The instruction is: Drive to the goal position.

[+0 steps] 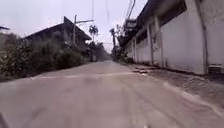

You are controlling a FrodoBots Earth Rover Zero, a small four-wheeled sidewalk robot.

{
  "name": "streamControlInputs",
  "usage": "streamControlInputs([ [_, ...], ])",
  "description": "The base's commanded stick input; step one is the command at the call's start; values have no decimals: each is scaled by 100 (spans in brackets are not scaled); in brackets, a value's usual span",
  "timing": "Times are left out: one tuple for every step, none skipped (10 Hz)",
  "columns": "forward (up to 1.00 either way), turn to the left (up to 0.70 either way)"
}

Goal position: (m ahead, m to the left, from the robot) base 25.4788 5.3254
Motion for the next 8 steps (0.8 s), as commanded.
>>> streamControlInputs([
  [100, 2],
  [100, 2],
  [100, 2],
  [100, 2],
  [100, 2],
  [100, 2],
  [100, 11],
  [100, 30],
])
